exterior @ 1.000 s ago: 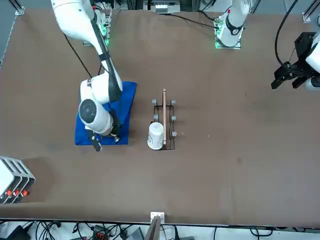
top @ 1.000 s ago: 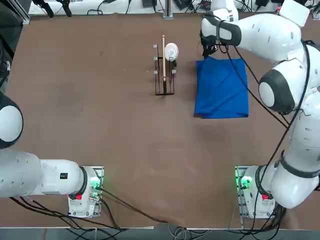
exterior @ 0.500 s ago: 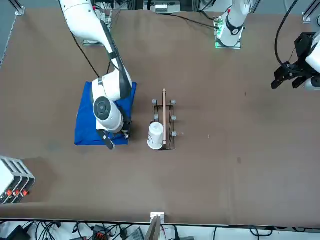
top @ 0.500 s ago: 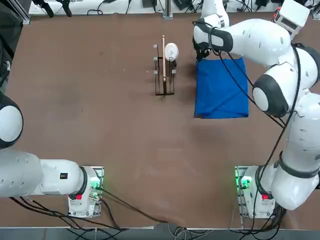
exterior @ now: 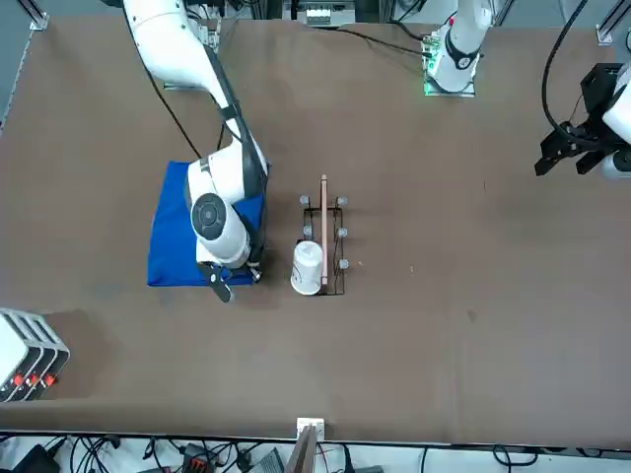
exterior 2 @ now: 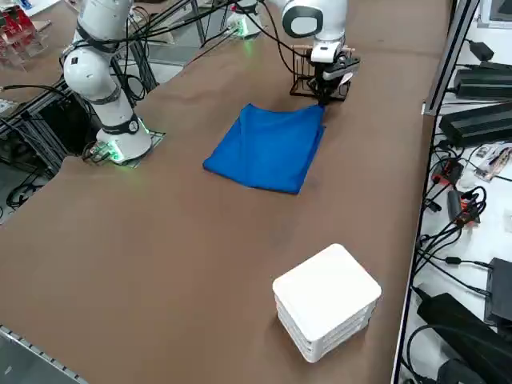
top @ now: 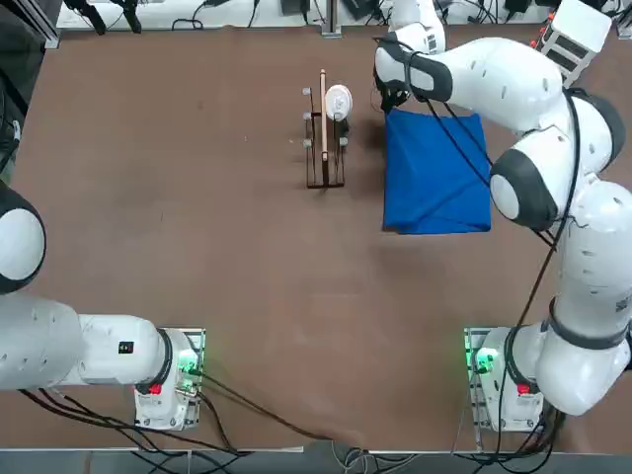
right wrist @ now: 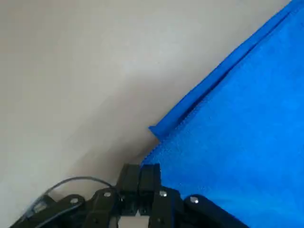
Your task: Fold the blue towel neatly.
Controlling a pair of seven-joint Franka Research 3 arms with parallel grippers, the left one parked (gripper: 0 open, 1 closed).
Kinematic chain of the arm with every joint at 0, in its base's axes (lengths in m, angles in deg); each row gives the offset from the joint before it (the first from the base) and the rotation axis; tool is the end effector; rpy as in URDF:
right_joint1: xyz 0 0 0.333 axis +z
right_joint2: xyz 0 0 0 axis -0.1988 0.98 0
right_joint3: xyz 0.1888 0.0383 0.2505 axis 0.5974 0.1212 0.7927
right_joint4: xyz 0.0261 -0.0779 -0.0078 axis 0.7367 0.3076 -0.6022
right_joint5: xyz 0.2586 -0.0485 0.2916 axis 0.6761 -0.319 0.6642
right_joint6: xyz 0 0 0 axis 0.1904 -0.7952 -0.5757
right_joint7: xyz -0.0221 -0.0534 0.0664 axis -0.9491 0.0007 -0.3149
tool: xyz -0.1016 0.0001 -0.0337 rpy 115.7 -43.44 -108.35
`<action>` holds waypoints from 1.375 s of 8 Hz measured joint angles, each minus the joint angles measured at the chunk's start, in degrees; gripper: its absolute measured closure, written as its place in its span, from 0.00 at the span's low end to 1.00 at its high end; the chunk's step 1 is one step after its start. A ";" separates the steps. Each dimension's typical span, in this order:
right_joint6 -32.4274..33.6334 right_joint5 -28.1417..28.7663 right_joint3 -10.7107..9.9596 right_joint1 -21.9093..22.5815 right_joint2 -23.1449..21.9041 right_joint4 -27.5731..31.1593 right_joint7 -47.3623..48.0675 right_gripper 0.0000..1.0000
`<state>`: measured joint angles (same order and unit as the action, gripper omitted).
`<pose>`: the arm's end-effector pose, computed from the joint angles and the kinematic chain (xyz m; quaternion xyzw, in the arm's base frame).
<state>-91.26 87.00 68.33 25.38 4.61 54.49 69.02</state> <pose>0.6465 0.3324 0.2694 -0.9354 0.3536 0.0013 0.0078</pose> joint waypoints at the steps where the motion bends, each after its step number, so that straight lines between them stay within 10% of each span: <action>1: -0.33 0.00 -0.01 0.00 0.99 -1.21 -0.08 0.98; 11: -6.06 -0.04 -0.01 0.63 4.01 -2.90 -1.14 0.98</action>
<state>-97.32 86.96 68.32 26.01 8.63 51.60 67.88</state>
